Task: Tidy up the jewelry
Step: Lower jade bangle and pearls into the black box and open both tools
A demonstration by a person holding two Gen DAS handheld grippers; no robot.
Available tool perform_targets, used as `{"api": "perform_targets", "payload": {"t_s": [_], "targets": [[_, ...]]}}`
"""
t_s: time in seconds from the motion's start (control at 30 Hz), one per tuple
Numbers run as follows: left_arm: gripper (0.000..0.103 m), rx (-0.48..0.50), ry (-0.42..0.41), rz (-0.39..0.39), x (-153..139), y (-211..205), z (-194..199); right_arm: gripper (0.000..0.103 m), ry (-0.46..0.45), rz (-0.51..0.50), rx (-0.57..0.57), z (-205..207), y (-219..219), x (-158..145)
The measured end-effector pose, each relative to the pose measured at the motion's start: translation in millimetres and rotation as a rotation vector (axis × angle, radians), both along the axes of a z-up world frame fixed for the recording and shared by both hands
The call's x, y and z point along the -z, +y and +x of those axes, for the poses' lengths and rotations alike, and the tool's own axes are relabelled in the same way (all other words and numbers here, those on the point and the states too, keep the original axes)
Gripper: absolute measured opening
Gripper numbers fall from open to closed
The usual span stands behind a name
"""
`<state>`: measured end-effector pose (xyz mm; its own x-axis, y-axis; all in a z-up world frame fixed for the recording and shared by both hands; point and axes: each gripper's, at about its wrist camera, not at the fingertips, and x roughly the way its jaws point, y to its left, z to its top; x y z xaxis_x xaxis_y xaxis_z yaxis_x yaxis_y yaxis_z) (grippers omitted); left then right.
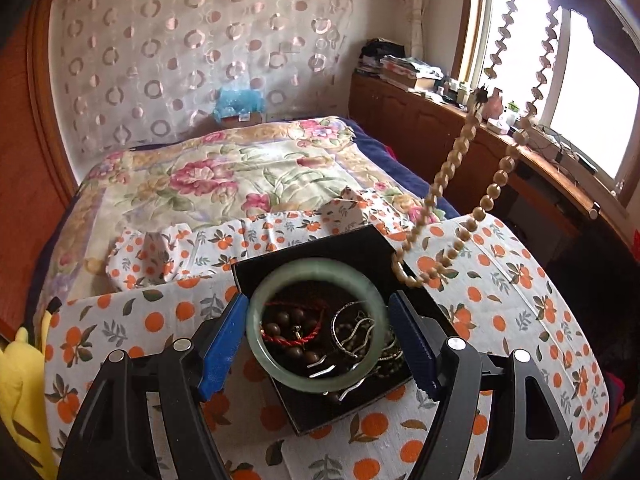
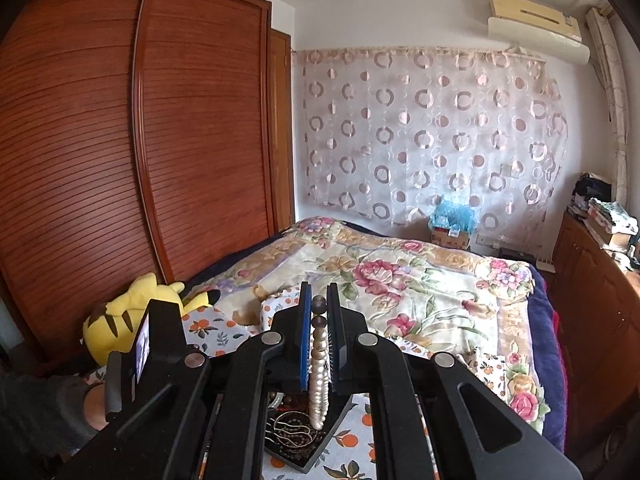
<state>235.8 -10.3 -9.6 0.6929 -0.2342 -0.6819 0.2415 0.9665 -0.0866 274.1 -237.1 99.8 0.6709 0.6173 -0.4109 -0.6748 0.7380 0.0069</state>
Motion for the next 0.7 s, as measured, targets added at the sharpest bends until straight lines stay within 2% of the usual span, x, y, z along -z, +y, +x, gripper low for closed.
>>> {"api": "perform_targets", "payload": {"t_s": [0.13,0.47,0.7], "targets": [[0.075,-0.013,-0.003,-0.008,0.8,3.8,-2.2,0.009,0.022,-0.018,-0.011,10.3,10.6,10.6],[0.075,-0.059,-0.003,-0.025,0.3,24.9,-31.2,0.009,0.072,-0.040,-0.029,26.4,28.0,33.2],[0.075,-0.091,0.009,-0.022,5.3,38.3,-52.8,0.009,0.136,-0.079,-0.053,26.6,43.2,65.7]]}}
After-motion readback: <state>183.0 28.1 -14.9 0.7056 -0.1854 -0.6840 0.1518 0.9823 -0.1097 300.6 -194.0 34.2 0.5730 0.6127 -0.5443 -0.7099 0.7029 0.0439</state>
